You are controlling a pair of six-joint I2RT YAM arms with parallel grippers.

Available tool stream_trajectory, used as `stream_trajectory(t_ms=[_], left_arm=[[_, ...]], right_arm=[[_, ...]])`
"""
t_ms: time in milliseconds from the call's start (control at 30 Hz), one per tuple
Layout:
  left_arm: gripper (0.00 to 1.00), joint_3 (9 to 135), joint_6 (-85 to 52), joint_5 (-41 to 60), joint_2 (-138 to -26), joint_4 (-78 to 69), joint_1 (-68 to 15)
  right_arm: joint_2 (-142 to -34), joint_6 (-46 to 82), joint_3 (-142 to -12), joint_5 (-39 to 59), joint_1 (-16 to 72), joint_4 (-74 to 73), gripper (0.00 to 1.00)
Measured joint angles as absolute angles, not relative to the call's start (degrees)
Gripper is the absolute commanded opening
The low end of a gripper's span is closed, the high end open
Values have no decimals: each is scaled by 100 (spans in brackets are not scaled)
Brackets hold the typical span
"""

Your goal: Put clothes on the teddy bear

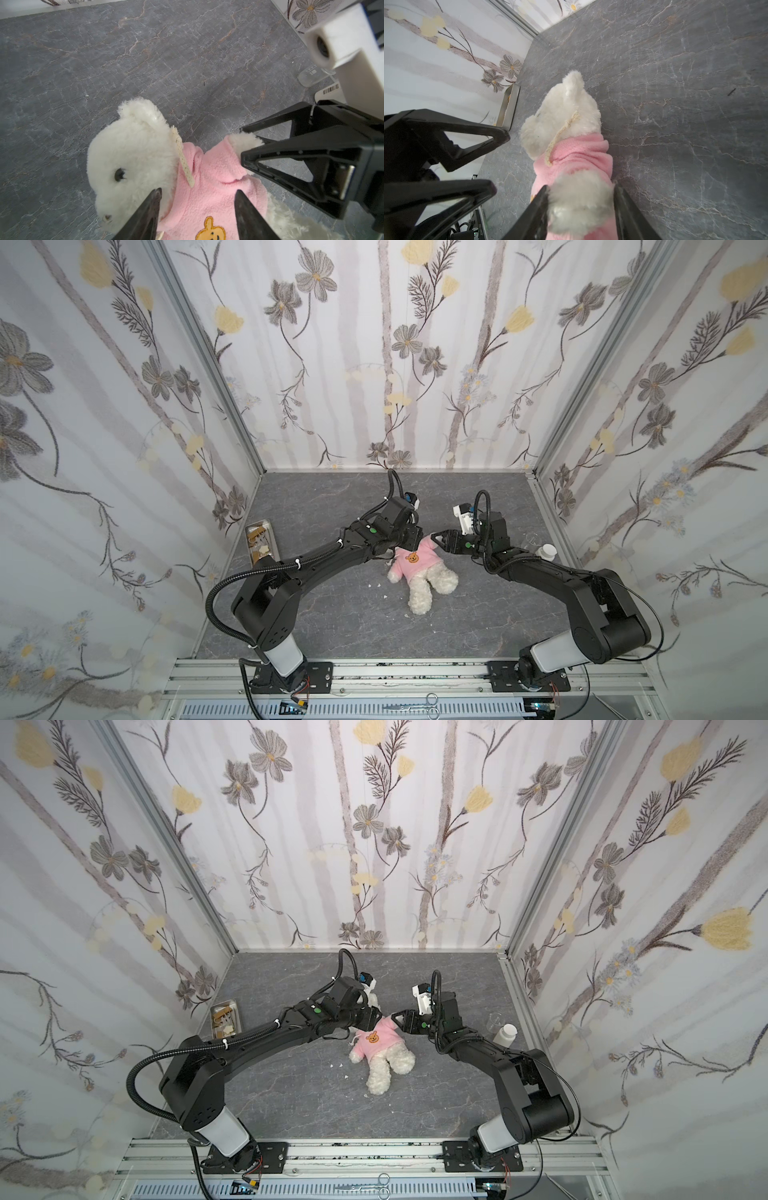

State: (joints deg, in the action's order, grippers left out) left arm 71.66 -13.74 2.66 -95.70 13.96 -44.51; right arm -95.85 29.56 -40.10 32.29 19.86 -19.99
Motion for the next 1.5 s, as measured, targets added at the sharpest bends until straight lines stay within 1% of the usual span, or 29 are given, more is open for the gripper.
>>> stream_trajectory(t_ms=[33,167,300,433,667,867,900,967,1033,1133,1333,1433,1500], left_arm=[[58,7166,-1374,266,-9570,1398,-4451],[60,7159,-1372,311,-9581,1396,-4451],[62,7227,-1247,451,-9743,1396,-4438],[61,7319,-670,707,-9981,1367,-4434],[60,7555,644,1236,-10289,1100,-4442],[60,7550,1142,1516,-10654,919,-4447],[58,7526,1194,1509,-10689,867,-4440],[47,7509,1234,1516,-10781,731,-4418],[41,7509,1245,1610,-10916,558,-4377],[37,7472,1245,1754,-11056,336,-4368],[37,6869,1199,1977,-11030,-517,-4370],[38,6573,1190,2018,-10949,-891,-4370],[41,6431,1175,2016,-10895,-1079,-4370]], right_arm=[[-9614,2956,-4010,3232,1986,-2038,42],[-9653,2976,-4010,3251,2003,-2158,24],[-9660,2993,-4007,3267,2016,-2182,12],[-9612,2991,-4007,3332,2008,-2204,0],[-9557,3151,-3929,3618,1955,-2412,0],[-9557,3514,-3854,3857,1881,-2650,0],[-9557,3603,-3841,3887,1868,-2696,0],[-9557,3758,-3791,3972,1844,-2829,0],[-9557,3881,-3750,4012,1828,-2923,0],[-9509,4036,-3647,3988,1737,-2932,0],[-9242,4261,-3465,4007,1503,-2803,0],[-9024,4303,-3398,4018,1439,-2637,0],[-8947,4351,-3367,4036,1406,-2613,0]])
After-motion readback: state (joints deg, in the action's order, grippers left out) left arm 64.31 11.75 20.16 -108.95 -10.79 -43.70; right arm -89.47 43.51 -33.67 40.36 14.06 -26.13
